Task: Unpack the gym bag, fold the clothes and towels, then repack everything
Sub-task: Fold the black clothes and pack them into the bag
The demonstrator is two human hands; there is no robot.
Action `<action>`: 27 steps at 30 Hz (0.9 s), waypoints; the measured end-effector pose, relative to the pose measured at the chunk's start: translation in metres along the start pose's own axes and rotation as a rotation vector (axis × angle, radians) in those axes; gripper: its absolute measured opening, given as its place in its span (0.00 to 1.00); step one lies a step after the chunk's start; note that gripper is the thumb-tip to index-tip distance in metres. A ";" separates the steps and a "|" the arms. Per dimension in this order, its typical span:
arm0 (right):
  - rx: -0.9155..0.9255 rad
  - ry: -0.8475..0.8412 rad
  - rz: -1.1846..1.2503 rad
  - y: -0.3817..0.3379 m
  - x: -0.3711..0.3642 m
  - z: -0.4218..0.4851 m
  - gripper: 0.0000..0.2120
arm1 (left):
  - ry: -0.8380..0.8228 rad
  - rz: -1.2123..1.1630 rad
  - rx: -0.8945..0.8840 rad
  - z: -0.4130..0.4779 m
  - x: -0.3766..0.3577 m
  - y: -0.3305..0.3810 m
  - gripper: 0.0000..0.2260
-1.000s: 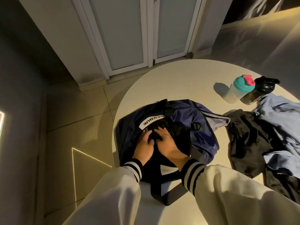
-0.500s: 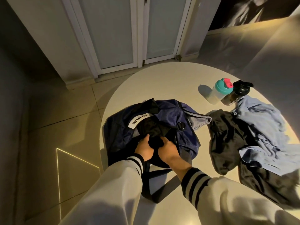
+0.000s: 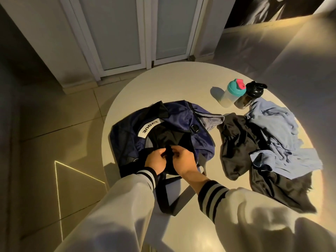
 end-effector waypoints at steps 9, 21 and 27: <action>0.141 0.199 -0.037 0.018 0.056 -0.035 0.19 | 0.148 -0.183 -0.066 -0.060 -0.009 0.040 0.15; -0.114 0.208 0.035 0.155 0.141 -0.049 0.17 | -0.072 -0.033 -0.240 -0.084 -0.155 0.150 0.19; -0.098 0.260 0.067 0.227 0.163 -0.038 0.17 | -0.115 -0.024 -0.208 -0.057 -0.231 0.157 0.20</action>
Point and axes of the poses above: each hand's wrist, its own z-axis towards the middle knuckle, its own x-axis out of the back of the hand, y = z × x, the point moved 5 cm from there along z, towards the middle knuckle
